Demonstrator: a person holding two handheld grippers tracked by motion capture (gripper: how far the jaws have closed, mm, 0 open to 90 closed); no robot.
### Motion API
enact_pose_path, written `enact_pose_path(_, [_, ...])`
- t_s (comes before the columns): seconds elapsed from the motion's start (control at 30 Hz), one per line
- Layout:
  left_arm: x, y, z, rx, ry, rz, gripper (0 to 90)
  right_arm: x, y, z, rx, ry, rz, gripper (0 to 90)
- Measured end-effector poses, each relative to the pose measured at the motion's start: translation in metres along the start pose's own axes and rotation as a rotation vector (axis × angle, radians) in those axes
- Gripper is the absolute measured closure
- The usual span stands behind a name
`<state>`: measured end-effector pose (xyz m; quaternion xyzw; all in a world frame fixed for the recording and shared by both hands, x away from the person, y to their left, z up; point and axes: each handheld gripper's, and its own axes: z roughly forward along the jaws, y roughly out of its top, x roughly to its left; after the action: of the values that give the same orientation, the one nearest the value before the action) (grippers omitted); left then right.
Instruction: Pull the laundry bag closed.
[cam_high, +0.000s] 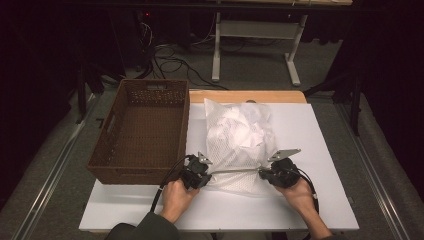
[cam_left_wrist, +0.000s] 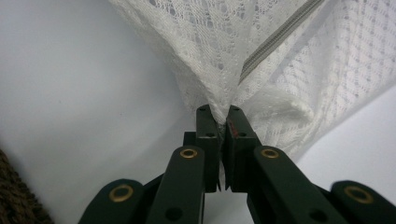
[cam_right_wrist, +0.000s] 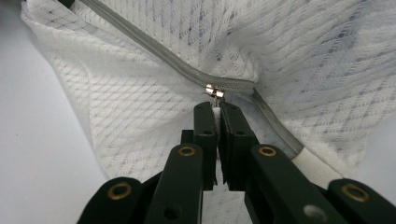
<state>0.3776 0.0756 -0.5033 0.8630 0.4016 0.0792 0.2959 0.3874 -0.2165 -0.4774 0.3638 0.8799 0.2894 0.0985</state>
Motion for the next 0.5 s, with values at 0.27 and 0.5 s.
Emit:
enact_pose_path(0.27, [0.0001, 0.0001, 0.0000, 0.000, -0.001, 0.000, 85.9, -0.0037, -0.0032, -0.0037, -0.001, -0.005, 0.007, 87.2])
enact_pose_path(0.5, [-0.0009, 0.0001, 0.0002, -0.001, 0.006, 0.005, 85.9, -0.0050, -0.0048, -0.0068, -0.008, -0.011, 0.002, 87.3])
